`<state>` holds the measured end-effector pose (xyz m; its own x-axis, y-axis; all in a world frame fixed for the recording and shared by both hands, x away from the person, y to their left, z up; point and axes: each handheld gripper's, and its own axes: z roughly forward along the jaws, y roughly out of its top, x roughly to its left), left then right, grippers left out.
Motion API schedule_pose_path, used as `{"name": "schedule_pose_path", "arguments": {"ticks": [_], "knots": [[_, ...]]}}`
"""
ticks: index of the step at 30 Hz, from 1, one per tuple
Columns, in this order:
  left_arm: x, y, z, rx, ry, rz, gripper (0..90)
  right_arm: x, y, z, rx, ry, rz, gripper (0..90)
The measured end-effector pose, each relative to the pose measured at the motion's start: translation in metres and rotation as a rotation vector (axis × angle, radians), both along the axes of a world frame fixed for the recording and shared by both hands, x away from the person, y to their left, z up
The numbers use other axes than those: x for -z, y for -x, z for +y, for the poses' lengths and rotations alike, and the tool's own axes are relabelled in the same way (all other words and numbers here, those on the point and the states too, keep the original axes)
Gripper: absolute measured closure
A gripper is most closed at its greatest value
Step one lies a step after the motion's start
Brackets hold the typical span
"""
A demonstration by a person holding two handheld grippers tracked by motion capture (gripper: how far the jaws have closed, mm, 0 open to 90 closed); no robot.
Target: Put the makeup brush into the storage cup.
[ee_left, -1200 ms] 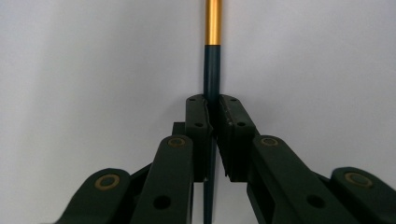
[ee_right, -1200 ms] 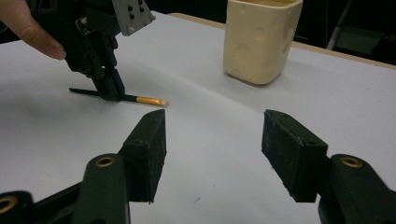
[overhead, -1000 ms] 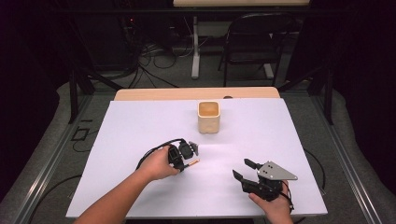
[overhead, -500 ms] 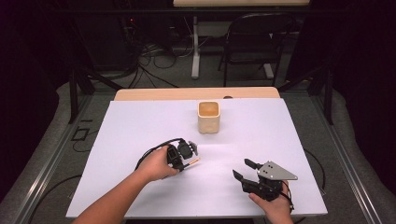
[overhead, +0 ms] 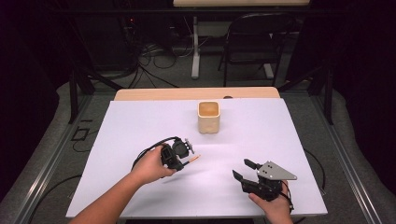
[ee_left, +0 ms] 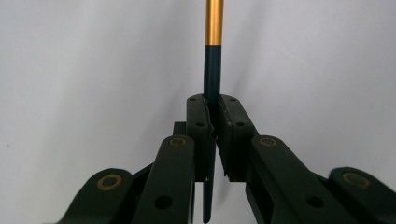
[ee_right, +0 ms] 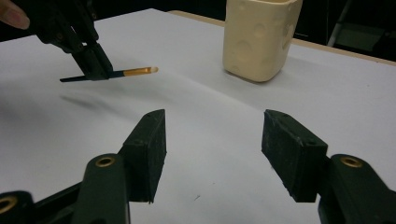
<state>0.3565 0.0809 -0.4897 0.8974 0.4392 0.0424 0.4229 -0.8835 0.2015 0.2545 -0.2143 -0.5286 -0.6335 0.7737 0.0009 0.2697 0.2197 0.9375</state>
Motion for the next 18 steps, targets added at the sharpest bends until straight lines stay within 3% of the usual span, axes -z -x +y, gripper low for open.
{"name": "schedule_pose_path", "arguments": {"ticks": [10,18], "knots": [[-0.014,0.007,0.017,-0.036,0.121,-0.038,83.5,0.001,0.000,0.002,-0.001,0.005,0.015,40.0],[-0.021,0.014,0.026,-0.042,0.190,-0.070,83.6,0.003,0.000,0.004,-0.002,0.007,0.027,40.0]]}}
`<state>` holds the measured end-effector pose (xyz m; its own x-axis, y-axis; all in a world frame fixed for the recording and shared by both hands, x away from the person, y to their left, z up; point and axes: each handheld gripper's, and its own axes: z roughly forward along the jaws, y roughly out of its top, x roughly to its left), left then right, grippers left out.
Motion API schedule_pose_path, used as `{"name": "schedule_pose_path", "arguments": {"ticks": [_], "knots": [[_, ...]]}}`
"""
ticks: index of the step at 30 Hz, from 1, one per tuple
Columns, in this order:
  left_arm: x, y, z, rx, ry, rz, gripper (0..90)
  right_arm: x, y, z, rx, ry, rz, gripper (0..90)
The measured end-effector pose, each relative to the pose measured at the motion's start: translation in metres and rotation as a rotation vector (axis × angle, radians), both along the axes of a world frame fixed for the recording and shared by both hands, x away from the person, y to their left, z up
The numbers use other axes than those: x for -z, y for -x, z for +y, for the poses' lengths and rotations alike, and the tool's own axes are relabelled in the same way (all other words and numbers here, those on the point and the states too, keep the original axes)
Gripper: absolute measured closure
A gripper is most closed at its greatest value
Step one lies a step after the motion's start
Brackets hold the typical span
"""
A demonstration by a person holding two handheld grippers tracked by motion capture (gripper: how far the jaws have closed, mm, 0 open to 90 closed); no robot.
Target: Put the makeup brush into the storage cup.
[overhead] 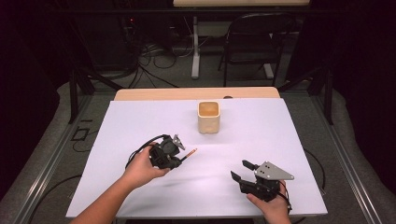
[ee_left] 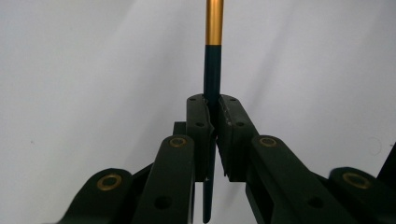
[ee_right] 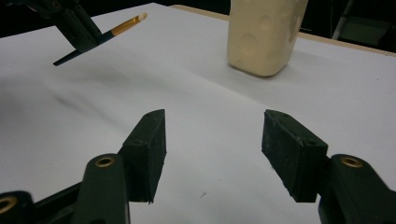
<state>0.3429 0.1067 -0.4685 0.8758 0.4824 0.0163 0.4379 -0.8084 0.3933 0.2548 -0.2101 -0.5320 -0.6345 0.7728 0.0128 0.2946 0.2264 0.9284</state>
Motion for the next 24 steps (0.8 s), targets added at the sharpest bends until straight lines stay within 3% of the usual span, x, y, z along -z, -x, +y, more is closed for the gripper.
{"name": "schedule_pose_path", "arguments": {"ticks": [5,7,12,13,14,17,24], "knots": [[-0.004,0.005,0.007,-0.015,0.073,-0.036,83.6,0.001,0.000,0.000,0.009,-0.004,0.010,40.0],[-0.005,0.008,0.012,-0.026,0.137,-0.047,83.6,0.002,-0.001,0.001,0.012,-0.004,0.014,39.9],[-0.005,0.014,0.017,-0.039,0.190,-0.075,83.6,0.003,-0.001,0.004,0.016,0.011,0.016,39.7],[-0.005,0.016,0.020,-0.045,0.227,-0.084,83.5,0.004,-0.001,0.006,0.016,0.018,0.015,39.5],[-0.005,0.016,0.020,-0.045,0.227,-0.084,83.6,0.004,-0.001,0.006,0.017,0.017,0.014,39.5],[-0.005,0.020,0.027,-0.062,0.299,-0.100,83.6,0.004,-0.001,0.008,0.021,0.016,0.007,39.5],[0.000,0.027,0.029,-0.074,0.383,-0.113,83.6,0.002,0.000,0.007,0.040,0.019,0.012,39.2]]}}
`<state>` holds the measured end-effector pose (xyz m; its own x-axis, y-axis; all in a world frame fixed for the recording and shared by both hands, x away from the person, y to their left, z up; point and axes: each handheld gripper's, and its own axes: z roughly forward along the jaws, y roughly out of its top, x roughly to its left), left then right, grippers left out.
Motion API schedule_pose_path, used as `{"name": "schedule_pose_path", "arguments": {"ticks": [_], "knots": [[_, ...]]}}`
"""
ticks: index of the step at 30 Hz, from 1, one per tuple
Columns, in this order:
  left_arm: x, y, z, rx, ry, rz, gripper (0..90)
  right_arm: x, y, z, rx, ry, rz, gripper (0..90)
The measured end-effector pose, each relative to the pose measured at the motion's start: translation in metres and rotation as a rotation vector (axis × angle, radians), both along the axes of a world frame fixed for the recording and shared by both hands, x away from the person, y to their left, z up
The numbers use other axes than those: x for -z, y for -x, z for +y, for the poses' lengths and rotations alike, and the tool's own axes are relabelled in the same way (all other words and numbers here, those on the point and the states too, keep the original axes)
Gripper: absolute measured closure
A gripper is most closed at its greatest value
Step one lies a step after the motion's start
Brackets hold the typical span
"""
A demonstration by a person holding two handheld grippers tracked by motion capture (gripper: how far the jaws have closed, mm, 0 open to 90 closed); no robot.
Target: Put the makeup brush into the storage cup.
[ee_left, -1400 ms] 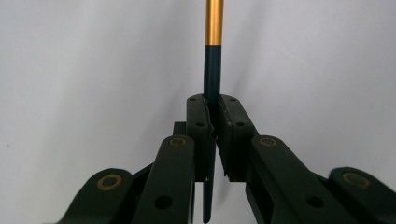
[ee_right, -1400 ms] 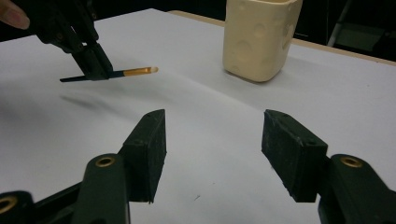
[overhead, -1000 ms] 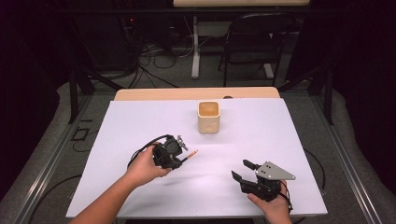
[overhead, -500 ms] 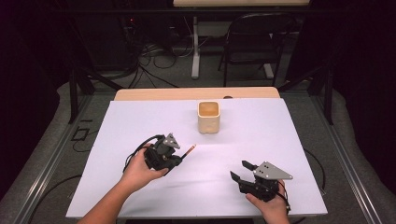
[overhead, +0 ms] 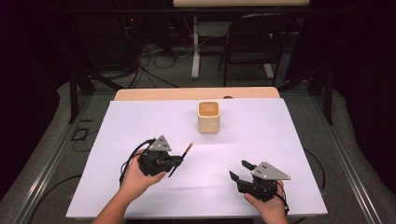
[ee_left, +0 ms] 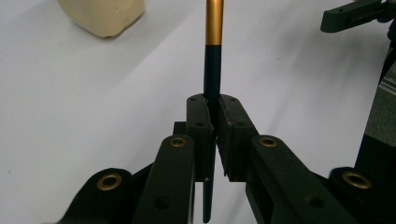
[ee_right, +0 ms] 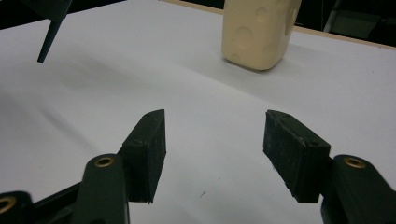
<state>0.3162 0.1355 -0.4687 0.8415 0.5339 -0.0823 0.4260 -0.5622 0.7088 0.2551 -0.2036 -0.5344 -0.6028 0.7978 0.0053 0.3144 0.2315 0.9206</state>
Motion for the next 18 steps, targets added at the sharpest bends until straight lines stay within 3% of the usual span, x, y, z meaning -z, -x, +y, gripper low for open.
{"name": "schedule_pose_path", "arguments": {"ticks": [5,6,18], "knots": [[0.001,0.006,0.002,0.001,0.039,-0.027,83.6,-0.002,0.001,-0.001,0.004,0.007,-0.001,40.0],[0.002,0.008,0.003,-0.006,0.064,-0.033,83.6,-0.002,0.000,0.000,0.004,0.005,-0.003,40.4],[0.005,0.016,0.015,-0.041,0.140,-0.065,83.6,-0.007,-0.002,0.010,-0.006,0.028,0.008,42.5]]}}
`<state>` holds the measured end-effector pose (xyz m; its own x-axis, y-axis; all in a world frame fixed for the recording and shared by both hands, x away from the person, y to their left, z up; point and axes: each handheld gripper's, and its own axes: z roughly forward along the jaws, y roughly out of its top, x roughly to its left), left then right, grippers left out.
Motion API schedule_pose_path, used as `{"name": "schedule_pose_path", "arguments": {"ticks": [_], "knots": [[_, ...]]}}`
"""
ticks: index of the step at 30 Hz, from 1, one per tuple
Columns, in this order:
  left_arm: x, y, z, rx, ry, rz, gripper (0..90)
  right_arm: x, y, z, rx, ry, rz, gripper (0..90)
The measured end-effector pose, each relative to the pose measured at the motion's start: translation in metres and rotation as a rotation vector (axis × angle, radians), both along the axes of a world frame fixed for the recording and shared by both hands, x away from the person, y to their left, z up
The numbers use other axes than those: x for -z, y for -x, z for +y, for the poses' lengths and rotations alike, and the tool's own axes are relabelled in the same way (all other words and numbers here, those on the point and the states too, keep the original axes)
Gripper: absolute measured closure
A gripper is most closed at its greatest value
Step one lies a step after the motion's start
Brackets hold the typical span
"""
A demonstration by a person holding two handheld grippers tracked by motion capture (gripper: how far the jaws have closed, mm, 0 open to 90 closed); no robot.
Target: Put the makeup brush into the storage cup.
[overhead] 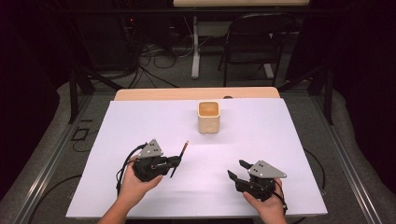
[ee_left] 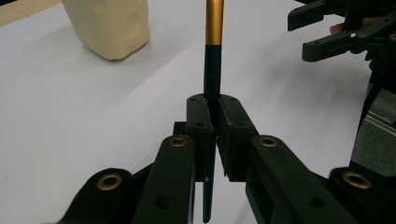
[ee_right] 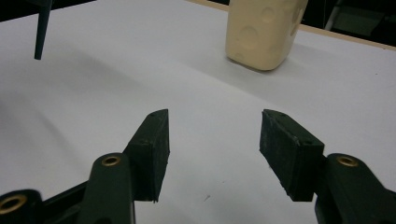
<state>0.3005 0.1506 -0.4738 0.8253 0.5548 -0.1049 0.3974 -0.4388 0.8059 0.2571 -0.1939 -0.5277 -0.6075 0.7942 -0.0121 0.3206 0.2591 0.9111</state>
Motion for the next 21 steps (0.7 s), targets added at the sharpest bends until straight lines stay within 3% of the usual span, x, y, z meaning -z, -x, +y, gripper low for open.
{"name": "schedule_pose_path", "arguments": {"ticks": [6,11,17,21], "knots": [[0.002,0.003,0.005,-0.021,0.034,-0.011,83.6,-0.006,-0.001,0.005,-0.028,0.015,0.000,44.8],[0.004,0.003,0.008,-0.030,0.054,-0.001,83.6,-0.008,-0.003,0.011,-0.075,-0.056,-0.032,46.2],[0.007,0.003,0.008,-0.030,0.044,-0.002,83.6,-0.009,-0.005,0.019,-0.083,-0.034,-0.011,46.3],[0.008,0.004,0.006,-0.034,0.040,-0.002,83.6,-0.009,-0.009,0.021,-0.070,-0.026,-0.024,46.3]]}}
